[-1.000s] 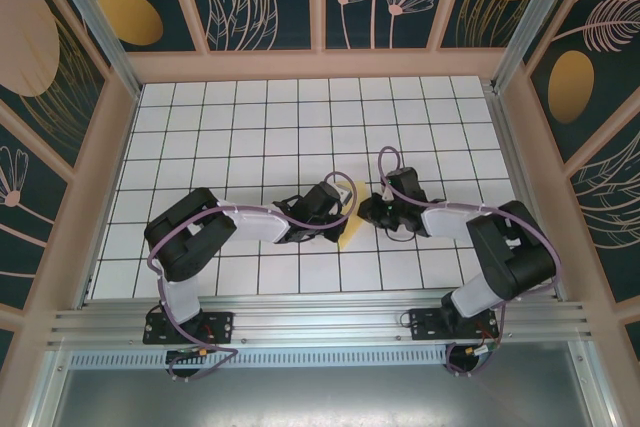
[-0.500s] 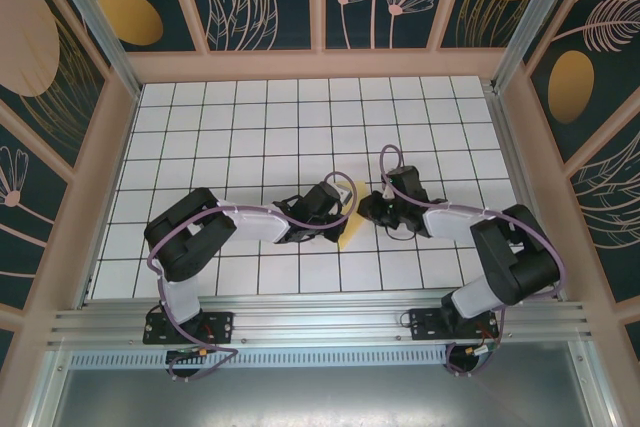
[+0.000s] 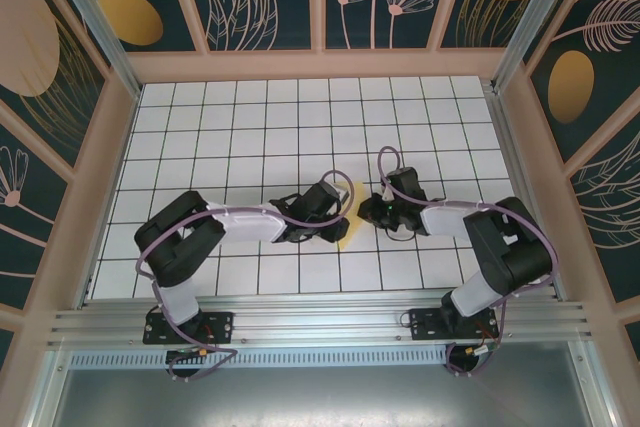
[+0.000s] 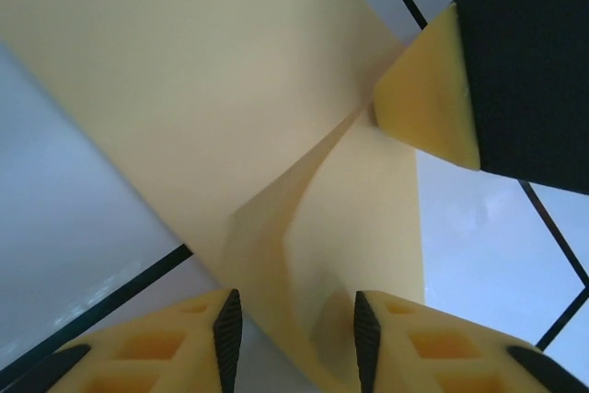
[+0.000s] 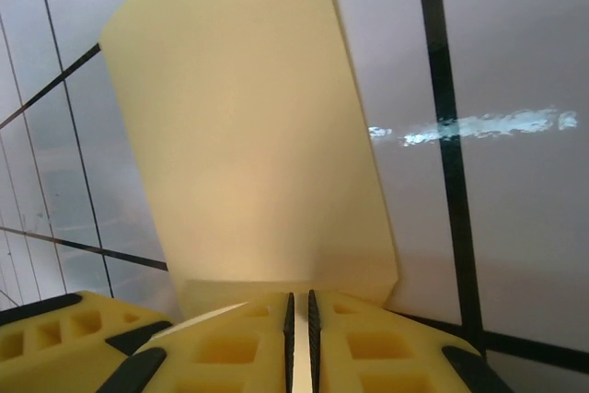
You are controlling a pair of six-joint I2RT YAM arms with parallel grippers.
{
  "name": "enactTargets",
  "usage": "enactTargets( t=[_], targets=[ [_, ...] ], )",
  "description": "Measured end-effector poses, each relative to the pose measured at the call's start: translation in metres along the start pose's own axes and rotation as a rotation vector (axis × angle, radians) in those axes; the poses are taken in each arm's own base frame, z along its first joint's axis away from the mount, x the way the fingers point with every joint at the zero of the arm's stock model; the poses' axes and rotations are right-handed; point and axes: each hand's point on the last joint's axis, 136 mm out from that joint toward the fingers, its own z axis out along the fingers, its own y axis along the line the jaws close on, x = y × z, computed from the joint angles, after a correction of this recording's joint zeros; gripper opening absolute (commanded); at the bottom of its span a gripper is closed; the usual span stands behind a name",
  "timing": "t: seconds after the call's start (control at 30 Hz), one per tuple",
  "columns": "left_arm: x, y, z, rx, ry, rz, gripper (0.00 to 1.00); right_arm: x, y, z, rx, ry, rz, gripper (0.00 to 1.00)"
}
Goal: Fold a paper plane with a square sheet of paper (pick it up from the middle)
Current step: Third fold the triangle at the center of the table.
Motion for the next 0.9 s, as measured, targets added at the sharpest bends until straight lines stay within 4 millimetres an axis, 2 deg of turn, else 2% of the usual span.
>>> enactTargets(
  t=[0.07, 0.2, 0.3, 0.4, 0.5, 0.6, 0.77, 0.9],
  targets=[
    [-0.006, -0.002, -0.010, -0.003, -0.019, -0.017, 0.37, -0.001, 0.004, -0.004, -0.007, -0.005, -0.004, 0.17],
    [-0.029, -0.013, -0.037, 0.034, -0.092, -0.079, 0.14, -0.008, 0.018, -0.016, -0.030, -0.033, -0.026, 0.19],
    [-0.044, -0.030, -0.053, 0.116, -0.146, -0.120, 0.08, -0.014, 0.024, -0.026, -0.045, -0.064, -0.036, 0.20],
    [-0.050, -0.046, -0.058, 0.210, -0.163, -0.152, 0.04, -0.021, 0.024, -0.033, -0.049, -0.091, -0.027, 0.21],
    [-0.048, -0.058, -0.053, 0.283, -0.141, -0.169, 0.03, -0.026, 0.019, -0.038, -0.048, -0.111, -0.014, 0.26],
    [-0.038, -0.059, -0.038, 0.296, -0.091, -0.186, 0.02, -0.024, 0.012, -0.040, -0.040, -0.114, -0.003, 0.26],
    [-0.022, -0.044, -0.005, 0.218, -0.015, -0.207, 0.00, -0.018, 0.006, -0.039, -0.036, -0.096, 0.003, 0.29],
    [-0.018, -0.031, 0.000, 0.144, -0.012, -0.216, 0.00, -0.015, 0.006, -0.038, -0.040, -0.085, 0.006, 0.30]
  ],
)
